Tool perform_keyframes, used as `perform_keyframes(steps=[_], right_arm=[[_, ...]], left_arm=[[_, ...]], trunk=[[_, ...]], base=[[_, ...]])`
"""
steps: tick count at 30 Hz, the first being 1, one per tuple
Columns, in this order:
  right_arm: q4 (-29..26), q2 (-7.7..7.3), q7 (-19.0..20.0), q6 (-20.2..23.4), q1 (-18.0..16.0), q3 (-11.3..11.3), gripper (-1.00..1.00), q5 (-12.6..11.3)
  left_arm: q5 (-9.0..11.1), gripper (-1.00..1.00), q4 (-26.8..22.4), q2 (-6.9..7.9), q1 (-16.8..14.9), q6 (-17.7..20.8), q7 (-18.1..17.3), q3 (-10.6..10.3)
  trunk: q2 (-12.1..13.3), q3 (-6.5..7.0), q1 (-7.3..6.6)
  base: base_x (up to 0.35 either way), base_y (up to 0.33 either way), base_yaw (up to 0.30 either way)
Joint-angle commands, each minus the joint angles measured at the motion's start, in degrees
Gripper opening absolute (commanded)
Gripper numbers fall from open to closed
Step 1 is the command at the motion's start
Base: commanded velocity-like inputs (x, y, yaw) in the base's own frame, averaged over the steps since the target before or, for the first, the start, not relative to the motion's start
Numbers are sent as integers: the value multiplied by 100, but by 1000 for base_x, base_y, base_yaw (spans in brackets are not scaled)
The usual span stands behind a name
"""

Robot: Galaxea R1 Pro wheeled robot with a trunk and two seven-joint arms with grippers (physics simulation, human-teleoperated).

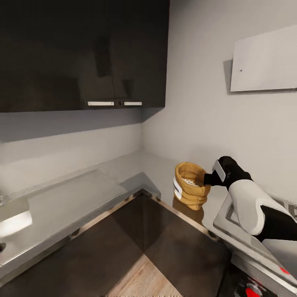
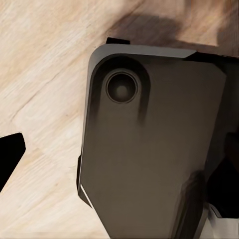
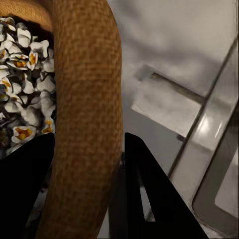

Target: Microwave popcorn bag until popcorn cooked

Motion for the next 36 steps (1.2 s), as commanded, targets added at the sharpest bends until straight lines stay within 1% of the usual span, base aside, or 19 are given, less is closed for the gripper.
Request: perform_keyframes(steps=[1, 11, 22, 28, 36], right_arm=[[-4, 6, -7, 18, -5, -47, -100, 25], [-10, 6, -14, 24, -5, -48, -100, 25], [-13, 2, -14, 22, -5, -48, -100, 25], [-15, 3, -10, 20, -5, -48, -100, 25], [-13, 3, -10, 20, -7, -48, -100, 25]], left_arm=[[4, 100, -12, -2, 2, 4, 3, 25], [4, 100, -12, -2, 2, 4, 3, 25], [4, 100, -12, 5, 2, 4, 3, 27], [4, 100, -12, 7, 2, 4, 3, 34], [4, 100, -12, 7, 2, 4, 3, 34]], trunk=[[-5, 3, -3], [-5, 98, -3], [-5, 191, -3], [-5, 238, -3], [-5, 292, -3]], base=[[-340, 0, 0], [-340, 0, -25], [-336, 11, -186], [-221, 199, -212], [-15, 288, -219]])
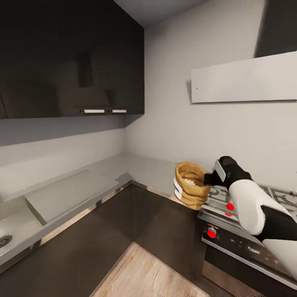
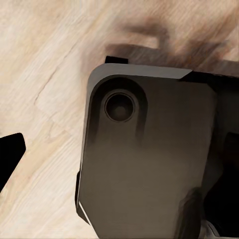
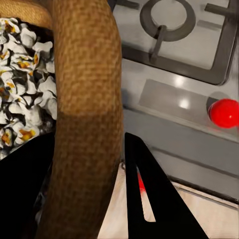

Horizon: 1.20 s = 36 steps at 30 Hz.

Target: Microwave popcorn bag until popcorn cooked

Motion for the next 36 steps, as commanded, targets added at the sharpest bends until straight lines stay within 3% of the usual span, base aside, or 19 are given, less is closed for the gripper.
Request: perform_keyframes(steps=[1, 10, 23, 28, 36], right_arm=[[-3, 10, -9, 15, -7, -48, -100, 30], [-3, 7, -7, 15, -6, -48, -100, 28], [-3, 4, -11, 15, -6, -52, -100, 30], [-4, 2, -12, 16, -6, -219, -100, 30], [-3, 2, -12, 16, -6, -233, -100, 30]], left_arm=[[5, 100, -12, -2, 3, 4, 1, 22], [5, 100, -12, -2, 3, 4, 1, 22], [5, 100, -12, -2, 3, 4, 1, 22], [5, 100, -12, -2, 3, 4, 1, 22], [5, 100, -12, -2, 3, 24, 1, 22]], trunk=[[-5, -4, 1], [-5, -1, 1], [-5, -1, 1], [-5, -1, 1], [-5, -1, 1]], base=[[0, 292, -117], [0, 261, -62], [0, 6, -293], [0, 0, -296], [-26, 3, -296]])
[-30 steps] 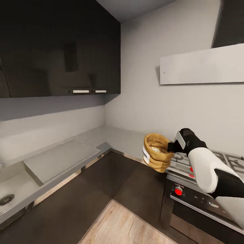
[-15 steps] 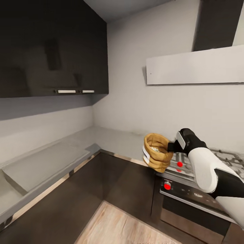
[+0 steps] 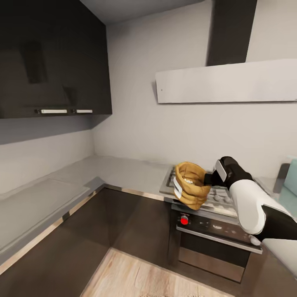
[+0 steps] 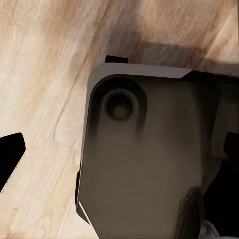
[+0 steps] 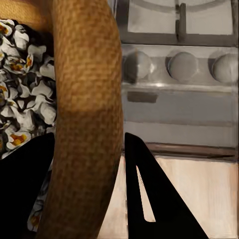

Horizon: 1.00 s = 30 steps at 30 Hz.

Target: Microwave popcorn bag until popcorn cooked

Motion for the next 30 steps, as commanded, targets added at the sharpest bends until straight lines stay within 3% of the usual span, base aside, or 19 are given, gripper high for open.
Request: perform_keyframes(steps=[1, 30], right_arm=[[-3, 8, -6, 12, -7, -48, -100, 26], [-3, -1, -6, 11, -8, -48, -100, 26]], left_arm=[[5, 100, -14, -2, 4, 12, 3, 25], [5, 100, -14, -2, 4, -7, 3, 34]], trunk=[[-5, -7, -1], [-5, -7, -1]], base=[[-169, 67, -296], [-221, 172, -296]])
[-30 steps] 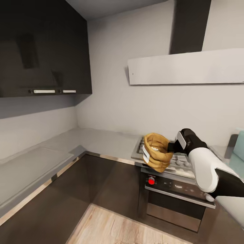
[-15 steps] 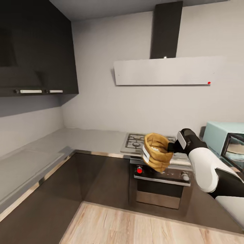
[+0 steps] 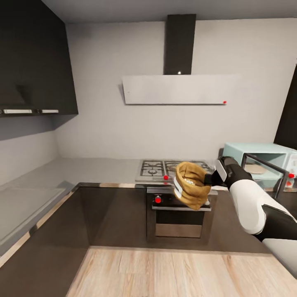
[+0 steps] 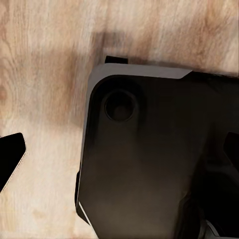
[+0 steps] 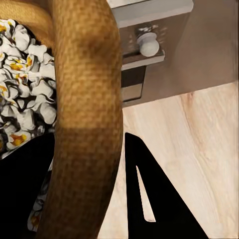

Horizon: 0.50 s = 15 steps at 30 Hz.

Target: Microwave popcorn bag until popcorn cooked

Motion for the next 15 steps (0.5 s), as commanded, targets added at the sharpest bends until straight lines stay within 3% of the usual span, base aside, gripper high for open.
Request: perform_keyframes(steps=[1, 15], right_arm=[[-2, 9, -7, 14, -7, -48, -100, 28], [-2, 9, -7, 15, -6, -48, -100, 28]], left_arm=[[5, 100, -14, -1, 4, 1, 2, 23], [5, 100, -14, -1, 4, -2, 2, 23]], trunk=[[-6, -7, 0], [-6, -7, 0]], base=[[-115, 111, -296], [-10, 10, -296]])
